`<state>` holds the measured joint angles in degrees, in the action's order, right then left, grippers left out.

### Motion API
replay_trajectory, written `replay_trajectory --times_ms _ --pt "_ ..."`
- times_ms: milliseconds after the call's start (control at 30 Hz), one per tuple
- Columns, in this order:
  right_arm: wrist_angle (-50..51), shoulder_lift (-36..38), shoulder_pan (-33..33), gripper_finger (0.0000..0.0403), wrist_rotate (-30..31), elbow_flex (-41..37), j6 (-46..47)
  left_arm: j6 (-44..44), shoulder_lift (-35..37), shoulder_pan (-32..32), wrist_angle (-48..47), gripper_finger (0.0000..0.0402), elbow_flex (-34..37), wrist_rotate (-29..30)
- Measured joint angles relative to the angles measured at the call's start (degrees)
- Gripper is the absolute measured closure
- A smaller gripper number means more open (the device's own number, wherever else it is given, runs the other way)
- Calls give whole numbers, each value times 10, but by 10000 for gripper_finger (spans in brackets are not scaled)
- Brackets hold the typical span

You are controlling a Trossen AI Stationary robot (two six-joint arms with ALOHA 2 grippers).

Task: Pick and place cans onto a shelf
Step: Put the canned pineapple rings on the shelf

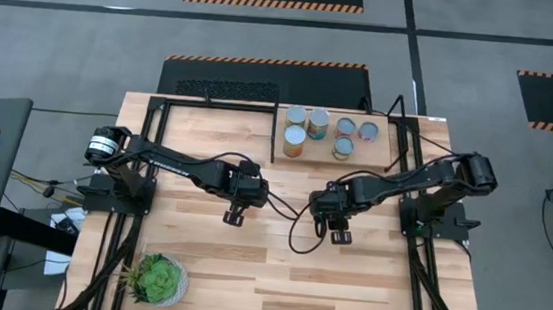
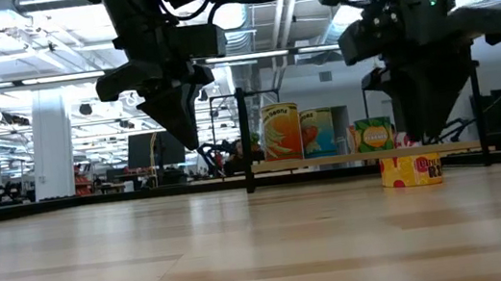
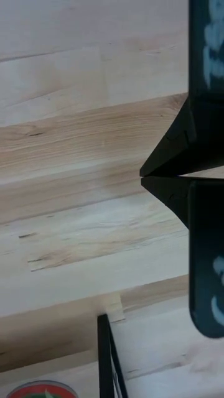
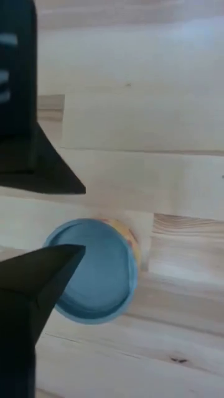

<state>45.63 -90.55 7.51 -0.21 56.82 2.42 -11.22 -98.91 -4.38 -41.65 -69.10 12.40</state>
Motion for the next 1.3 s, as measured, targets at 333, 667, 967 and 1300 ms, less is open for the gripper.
replay_trajectory --times_ms 333,667,967,1300 --pt "-10 -40 0 192 2 0 1 0 0 0 1 401 0 0" --pt "-8 -77 0 249 8 6 36 -2 0 0 1 401 0 0" --pt "41 -82 0 390 0 37 71 -5 0 0 5 401 0 0" --pt "300 -55 -3 393 113 120 88 -5 0 0 4 401 0 0"
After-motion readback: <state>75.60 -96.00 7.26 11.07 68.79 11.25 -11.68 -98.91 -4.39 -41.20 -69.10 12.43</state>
